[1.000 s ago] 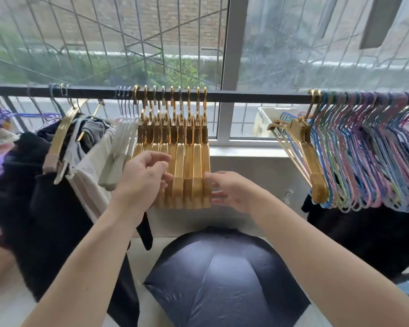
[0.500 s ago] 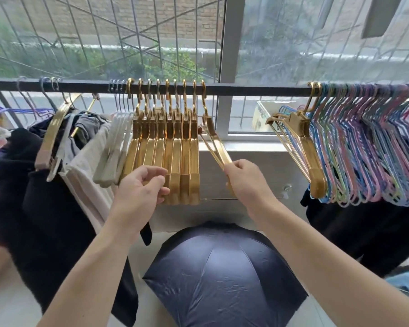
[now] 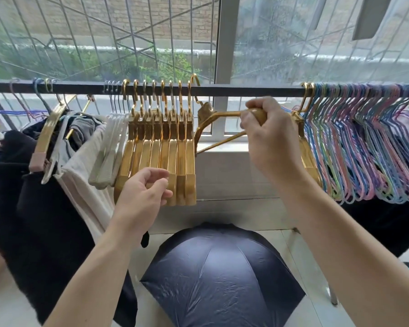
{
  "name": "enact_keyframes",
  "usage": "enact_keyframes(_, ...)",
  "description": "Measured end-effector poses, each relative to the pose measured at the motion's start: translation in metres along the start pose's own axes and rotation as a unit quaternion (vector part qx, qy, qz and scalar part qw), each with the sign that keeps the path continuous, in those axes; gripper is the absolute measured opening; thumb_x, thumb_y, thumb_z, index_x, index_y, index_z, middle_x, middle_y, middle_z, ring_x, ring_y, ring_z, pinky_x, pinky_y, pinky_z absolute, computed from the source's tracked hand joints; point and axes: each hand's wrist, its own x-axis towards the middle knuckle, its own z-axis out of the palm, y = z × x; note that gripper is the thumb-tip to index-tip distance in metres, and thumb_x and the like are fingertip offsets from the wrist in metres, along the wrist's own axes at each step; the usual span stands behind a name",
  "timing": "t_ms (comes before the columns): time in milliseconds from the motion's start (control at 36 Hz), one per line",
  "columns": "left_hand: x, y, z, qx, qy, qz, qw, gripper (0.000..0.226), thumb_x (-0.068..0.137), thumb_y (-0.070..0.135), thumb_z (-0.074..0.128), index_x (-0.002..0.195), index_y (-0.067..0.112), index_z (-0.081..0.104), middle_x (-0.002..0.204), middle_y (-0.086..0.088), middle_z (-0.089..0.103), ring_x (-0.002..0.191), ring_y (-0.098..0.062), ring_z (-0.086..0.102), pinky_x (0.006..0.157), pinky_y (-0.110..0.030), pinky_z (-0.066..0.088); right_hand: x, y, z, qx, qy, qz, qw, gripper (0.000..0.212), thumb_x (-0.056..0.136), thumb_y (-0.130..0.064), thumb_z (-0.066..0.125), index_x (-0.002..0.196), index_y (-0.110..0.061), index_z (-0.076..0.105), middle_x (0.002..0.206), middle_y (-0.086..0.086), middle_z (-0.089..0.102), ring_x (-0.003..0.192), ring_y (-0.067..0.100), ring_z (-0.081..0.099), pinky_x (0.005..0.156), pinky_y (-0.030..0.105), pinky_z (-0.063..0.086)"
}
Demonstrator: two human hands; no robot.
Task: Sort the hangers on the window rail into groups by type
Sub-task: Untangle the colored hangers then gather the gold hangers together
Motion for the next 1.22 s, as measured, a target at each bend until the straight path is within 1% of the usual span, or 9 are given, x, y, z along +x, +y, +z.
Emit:
enact_keyframes(194, -0.005, 0.003, 0.002, -0.003, -0.021, 0.017, 1.000, 0.013, 0.102, 0.015, 0.060, 0.108, 0.022, 0.069, 0.097, 0.001, 0.074, 0.090, -0.018, 0.073, 0.085, -0.035, 0.061, 0.059, -0.001, 0.026, -0.079, -0.066, 0.019, 0.995, 0.024, 0.102, -0.032, 0.053, 0.119, -0.019, 0.064, 0.100, -0.003, 0.068, 0.095, 0.022, 0.062, 0.080, 0.036, 0.048)
enact_keyframes(417, -0.023, -0.007, 0.012, -0.002, -0.121, 0.021, 0.992, 0.016, 0.104, 0.016, 0.057, 0.108, 0.021, 0.071, 0.097, 0.000, 0.076, 0.089, -0.019, 0.074, 0.083, -0.035, 0.061, 0.032, 0.055, 0.042, -0.118, -0.149, 0.125, 0.974, 0.026, 0.102, -0.032, 0.053, 0.121, -0.016, 0.063, 0.106, 0.002, 0.068, 0.093, 0.022, 0.061, 0.077, 0.033, 0.043)
enact_keyframes(722, -0.026, -0.112, 0.055, 0.085, -0.304, -0.212, 0.925, 0.021, 0.106, 0.021, 0.055, 0.104, 0.009, 0.072, 0.087, -0.002, 0.076, 0.080, -0.017, 0.074, 0.083, -0.032, 0.060, -0.110, 0.147, 0.026, -0.113, -0.252, 0.277, 0.920, 0.016, 0.099, -0.041, 0.056, 0.107, -0.030, 0.066, 0.098, -0.006, 0.072, 0.096, 0.021, 0.064, 0.080, 0.034, 0.048)
enact_keyframes(889, -0.025, -0.187, 0.073, 0.055, -0.338, -0.383, 0.858, 0.014, 0.108, 0.012, 0.041, 0.100, 0.013, 0.053, 0.076, -0.002, 0.056, 0.061, -0.012, 0.052, 0.053, -0.020, 0.042, -0.132, 0.162, 0.002, -0.024, -0.231, 0.333, 0.914, 0.019, 0.099, -0.046, 0.059, 0.098, -0.029, 0.066, 0.084, -0.002, 0.077, 0.072, 0.016, 0.065, 0.072, 0.036, 0.055)
enact_keyframes(944, -0.027, -0.213, 0.074, 0.136, -0.307, -0.360, 0.870, 0.015, 0.105, 0.015, 0.054, 0.119, 0.018, 0.052, 0.099, -0.004, 0.060, 0.083, -0.015, 0.058, 0.067, -0.024, 0.049, -0.129, 0.158, -0.007, 0.021, -0.209, 0.360, 0.909, 0.025, 0.102, -0.044, 0.056, 0.098, -0.021, 0.066, 0.080, 0.002, 0.078, 0.060, 0.010, 0.061, 0.063, 0.031, 0.050)
enact_keyframes(1000, -0.027, -0.242, 0.072, 0.226, -0.289, -0.322, 0.873, 0.055, 0.096, 0.028, 0.069, 0.145, 0.022, 0.045, 0.136, -0.007, 0.054, 0.124, -0.025, 0.055, 0.097, -0.037, 0.051, -0.127, 0.160, -0.016, 0.063, -0.191, 0.388, 0.900, 0.033, 0.104, -0.044, 0.054, 0.100, -0.014, 0.067, 0.080, 0.007, 0.078, 0.061, 0.014, 0.059, 0.064, 0.032, 0.049)
enact_keyframes(1056, -0.027, -0.267, 0.065, 0.252, -0.307, -0.313, 0.863, 0.070, 0.088, 0.038, 0.073, 0.150, 0.024, 0.042, 0.148, -0.005, 0.050, 0.136, -0.027, 0.049, 0.109, -0.044, 0.046, -0.127, 0.171, -0.023, 0.129, -0.177, 0.427, 0.877, 0.040, 0.104, -0.046, 0.053, 0.107, -0.009, 0.068, 0.082, 0.011, 0.077, 0.069, 0.021, 0.058, 0.066, 0.034, 0.048)
enact_keyframes(1167, -0.036, -0.263, 0.045, 0.307, -0.336, -0.313, 0.834, 0.018, 0.093, 0.032, 0.067, 0.105, 0.018, 0.068, 0.097, 0.000, 0.070, 0.091, -0.018, 0.065, 0.091, -0.033, 0.052, -0.141, 0.197, -0.030, 0.288, -0.150, 0.503, 0.801, 0.041, 0.104, -0.047, 0.052, 0.112, -0.009, 0.066, 0.082, 0.011, 0.069, 0.065, 0.016, 0.055, 0.058, 0.023, 0.047)
enact_keyframes(1222, -0.040, -0.266, 0.030, 0.272, -0.331, -0.344, 0.836, 0.017, 0.098, 0.029, 0.062, 0.090, 0.016, 0.067, 0.074, 0.000, 0.065, 0.071, -0.019, 0.061, 0.073, -0.030, 0.047, -0.151, 0.207, -0.034, 0.343, -0.133, 0.538, 0.759, 0.038, 0.101, -0.047, 0.054, 0.111, -0.012, 0.067, 0.080, 0.008, 0.068, 0.065, 0.013, 0.056, 0.058, 0.020, 0.047)
